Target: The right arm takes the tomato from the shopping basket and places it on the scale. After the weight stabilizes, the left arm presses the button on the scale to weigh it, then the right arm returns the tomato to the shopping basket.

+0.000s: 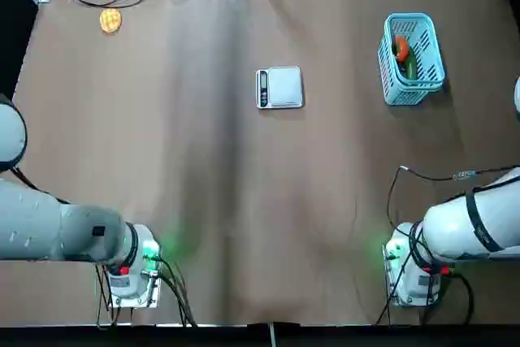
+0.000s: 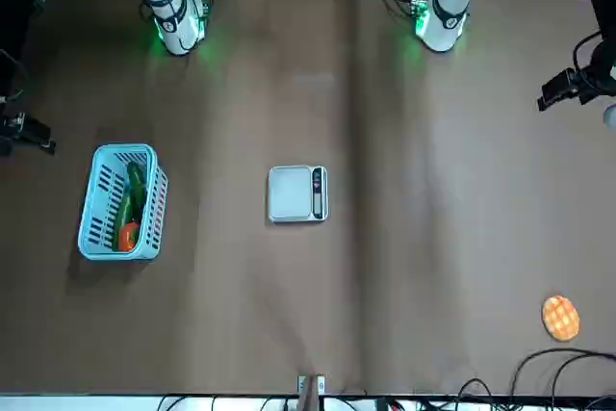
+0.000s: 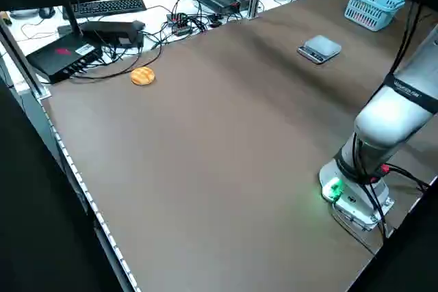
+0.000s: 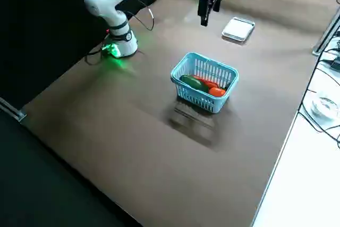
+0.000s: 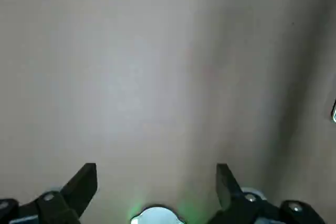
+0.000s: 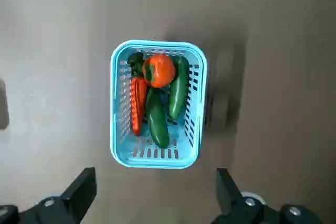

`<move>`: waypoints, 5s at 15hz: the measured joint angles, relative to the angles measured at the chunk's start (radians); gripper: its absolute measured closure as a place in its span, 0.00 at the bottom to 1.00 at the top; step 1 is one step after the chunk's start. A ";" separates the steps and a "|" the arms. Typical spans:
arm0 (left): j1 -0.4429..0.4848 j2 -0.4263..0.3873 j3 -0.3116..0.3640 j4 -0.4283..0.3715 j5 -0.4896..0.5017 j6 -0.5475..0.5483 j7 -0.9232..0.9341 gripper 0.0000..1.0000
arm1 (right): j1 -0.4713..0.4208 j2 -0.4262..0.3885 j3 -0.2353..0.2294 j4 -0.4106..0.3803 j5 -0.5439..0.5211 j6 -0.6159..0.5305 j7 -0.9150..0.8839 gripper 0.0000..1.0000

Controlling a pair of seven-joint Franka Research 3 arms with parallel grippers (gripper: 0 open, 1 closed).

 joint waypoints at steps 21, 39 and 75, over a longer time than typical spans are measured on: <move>0.025 0.005 -0.003 -0.003 -0.013 -0.008 0.030 0.00 | -0.035 0.031 -0.002 -0.142 0.001 0.214 -0.008 0.00; 0.020 0.036 -0.005 -0.003 0.000 -0.010 0.694 0.00 | -0.038 0.122 0.016 -0.520 0.174 0.754 -0.060 0.02; -0.003 0.145 -0.079 0.000 0.023 0.053 1.679 0.00 | -0.032 0.368 0.019 -0.523 0.204 1.035 -0.156 0.03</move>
